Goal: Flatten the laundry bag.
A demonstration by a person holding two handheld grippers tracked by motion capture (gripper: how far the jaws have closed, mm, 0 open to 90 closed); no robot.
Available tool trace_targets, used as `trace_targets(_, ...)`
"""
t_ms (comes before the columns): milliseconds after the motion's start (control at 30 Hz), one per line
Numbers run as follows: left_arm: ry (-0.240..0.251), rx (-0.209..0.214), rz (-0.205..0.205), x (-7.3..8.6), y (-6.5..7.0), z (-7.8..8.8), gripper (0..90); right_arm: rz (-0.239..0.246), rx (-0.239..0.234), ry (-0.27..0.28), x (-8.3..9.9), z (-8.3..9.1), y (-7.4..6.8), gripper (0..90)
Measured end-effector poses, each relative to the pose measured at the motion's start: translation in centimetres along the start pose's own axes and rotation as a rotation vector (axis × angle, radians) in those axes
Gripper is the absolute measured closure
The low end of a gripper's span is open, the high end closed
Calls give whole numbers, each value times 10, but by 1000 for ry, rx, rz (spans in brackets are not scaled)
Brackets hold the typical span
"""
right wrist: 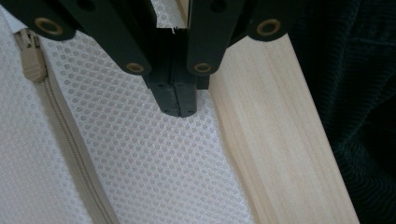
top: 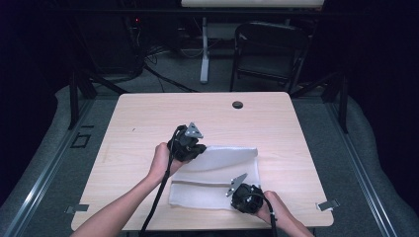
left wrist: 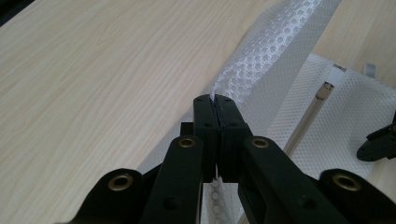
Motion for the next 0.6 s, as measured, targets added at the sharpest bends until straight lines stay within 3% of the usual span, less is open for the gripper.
trace_targets(600,-27,-100,-25,-19,-25,0,890,7,-22,-11,3,2,-1,900)
Point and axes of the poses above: each handheld gripper's, and its own axes: z roughly backward along the jaws, x roughly out of its underside, y roughly to its right, the point moved 6 cm from there along -z, roughly forward along the jaws
